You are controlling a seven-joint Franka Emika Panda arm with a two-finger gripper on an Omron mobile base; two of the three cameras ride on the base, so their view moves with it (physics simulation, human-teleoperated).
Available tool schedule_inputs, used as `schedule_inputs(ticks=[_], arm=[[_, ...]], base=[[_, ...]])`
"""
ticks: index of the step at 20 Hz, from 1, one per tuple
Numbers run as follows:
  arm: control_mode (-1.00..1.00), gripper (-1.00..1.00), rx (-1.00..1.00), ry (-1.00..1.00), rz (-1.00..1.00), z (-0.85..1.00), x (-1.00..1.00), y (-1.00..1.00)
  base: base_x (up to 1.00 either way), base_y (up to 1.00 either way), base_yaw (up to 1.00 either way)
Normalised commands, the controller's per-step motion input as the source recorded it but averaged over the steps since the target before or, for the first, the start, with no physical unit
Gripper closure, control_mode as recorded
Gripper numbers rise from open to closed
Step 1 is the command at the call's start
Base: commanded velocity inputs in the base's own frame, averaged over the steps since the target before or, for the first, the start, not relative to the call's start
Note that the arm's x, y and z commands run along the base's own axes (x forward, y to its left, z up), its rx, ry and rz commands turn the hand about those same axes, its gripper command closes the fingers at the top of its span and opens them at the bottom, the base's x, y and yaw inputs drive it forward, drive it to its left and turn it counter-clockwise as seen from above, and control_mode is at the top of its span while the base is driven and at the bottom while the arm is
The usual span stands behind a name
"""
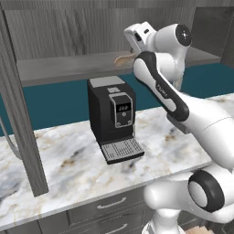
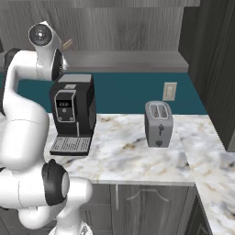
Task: Organize the utensils by type. Pick up the wooden spoons from the counter and place them in the open cabinet. Then pick up the metallic utensils from the counter and place them in the open drawer.
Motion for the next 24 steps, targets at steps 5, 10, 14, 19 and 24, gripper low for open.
schedule_inputs(ticks=[5, 10, 14, 19, 24], arm=[[-1.00, 1.00, -0.01, 0.06, 0.00, -0.13, 0.27, 0.06], [-1.00, 1.00, 0.00, 0.05, 0.00, -0.20, 0.18, 0.06], [-1.00, 1.00, 0.00, 0.01, 0.00, -0.22, 0.12, 0.03], [-1.00, 1.00, 0.00, 0.00, 0.00, -0.04, 0.29, 0.00], [-1.00, 1.00, 0.00, 0.00, 0.00, -0.01, 0.36, 0.00]], base=[[0.00, 0.00, 0.00], [0.00, 0.00, 0.00], [0.00, 0.00, 0.00], [0.00, 0.00, 0.00], [0.00, 0.00, 0.00]])
